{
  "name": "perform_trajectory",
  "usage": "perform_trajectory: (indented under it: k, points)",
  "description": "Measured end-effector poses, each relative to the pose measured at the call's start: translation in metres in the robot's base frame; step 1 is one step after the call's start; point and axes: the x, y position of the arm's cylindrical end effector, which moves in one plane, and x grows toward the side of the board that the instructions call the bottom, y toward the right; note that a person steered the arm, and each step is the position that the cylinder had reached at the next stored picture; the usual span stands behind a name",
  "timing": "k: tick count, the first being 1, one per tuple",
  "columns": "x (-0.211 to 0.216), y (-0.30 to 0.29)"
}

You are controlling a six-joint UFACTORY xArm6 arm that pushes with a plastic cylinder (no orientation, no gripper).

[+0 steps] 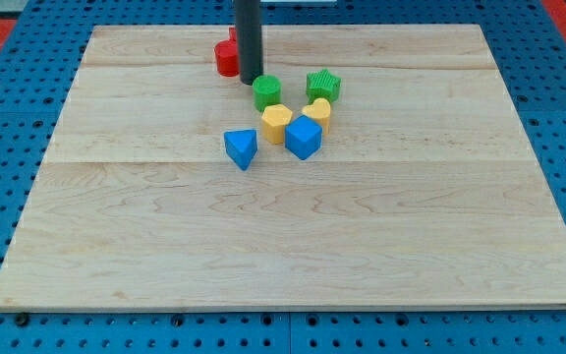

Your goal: Separate the green blocks

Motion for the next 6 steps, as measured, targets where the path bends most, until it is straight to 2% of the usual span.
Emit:
perform_trajectory:
  k: [1, 2, 3, 6]
  points:
    - [-0.019, 0.003]
    - [-0.044, 0.102]
    - [-0.018, 0.169]
    - [0.024, 0.042]
